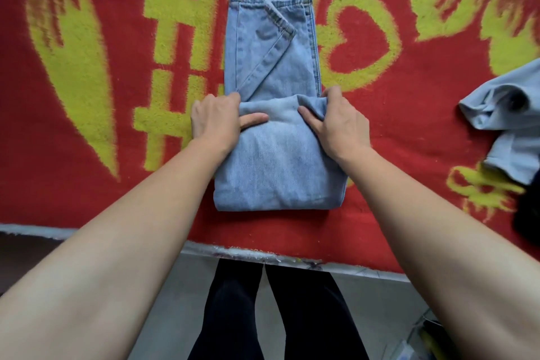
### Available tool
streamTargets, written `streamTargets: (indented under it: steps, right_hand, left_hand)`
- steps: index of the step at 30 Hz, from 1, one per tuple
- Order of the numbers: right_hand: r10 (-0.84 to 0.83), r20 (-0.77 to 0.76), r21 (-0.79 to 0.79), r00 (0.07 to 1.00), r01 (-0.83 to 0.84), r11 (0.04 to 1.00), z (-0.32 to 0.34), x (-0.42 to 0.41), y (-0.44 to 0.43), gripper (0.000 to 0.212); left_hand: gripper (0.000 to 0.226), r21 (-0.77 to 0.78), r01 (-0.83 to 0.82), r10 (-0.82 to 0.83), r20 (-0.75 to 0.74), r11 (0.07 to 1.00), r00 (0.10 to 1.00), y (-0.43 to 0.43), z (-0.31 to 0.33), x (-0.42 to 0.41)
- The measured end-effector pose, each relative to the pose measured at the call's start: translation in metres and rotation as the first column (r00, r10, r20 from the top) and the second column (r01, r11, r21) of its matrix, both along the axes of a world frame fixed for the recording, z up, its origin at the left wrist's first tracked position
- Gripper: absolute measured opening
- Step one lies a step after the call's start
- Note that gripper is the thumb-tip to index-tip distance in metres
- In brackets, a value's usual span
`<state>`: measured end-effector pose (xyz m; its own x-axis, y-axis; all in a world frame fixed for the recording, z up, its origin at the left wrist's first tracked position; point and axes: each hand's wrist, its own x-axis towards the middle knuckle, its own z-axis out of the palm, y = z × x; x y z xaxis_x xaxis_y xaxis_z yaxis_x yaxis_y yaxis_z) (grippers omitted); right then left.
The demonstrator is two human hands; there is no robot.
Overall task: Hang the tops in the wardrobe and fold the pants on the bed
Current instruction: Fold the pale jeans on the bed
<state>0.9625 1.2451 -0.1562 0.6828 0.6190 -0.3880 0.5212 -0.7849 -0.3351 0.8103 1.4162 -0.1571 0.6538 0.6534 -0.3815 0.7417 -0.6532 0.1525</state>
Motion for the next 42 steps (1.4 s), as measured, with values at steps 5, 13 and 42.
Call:
streamTargets:
  steps: [5, 13, 42]
  right_hand:
    - [0.12, 0.166, -0.112, 0.979, -0.102, 0.989, 0.0, 0.003, 0.007, 0.066]
    - [0.133, 0.09, -0.086, 0.987, -0.126, 0.988, 0.004, 0.015, 0.016, 0.062]
    - [0.19, 0.248, 0.307, 0.95, -0.263, 0.915, 0.083, 0.019, 0.01, 0.023]
  left_hand:
    - [0.065, 0.148, -0.1, 0.088, 0.087, 0.984, 0.992, 0.003, -0.005, 0.012]
    - [0.025, -0.017, -0.498, 0.484, 0.261, 0.867, 0.835, 0.054, -0.004, 0.064]
    - [0.025, -0.002, -0.164, 0.143, 0.498, 0.986, 0.855, -0.019, 0.084, 0.003]
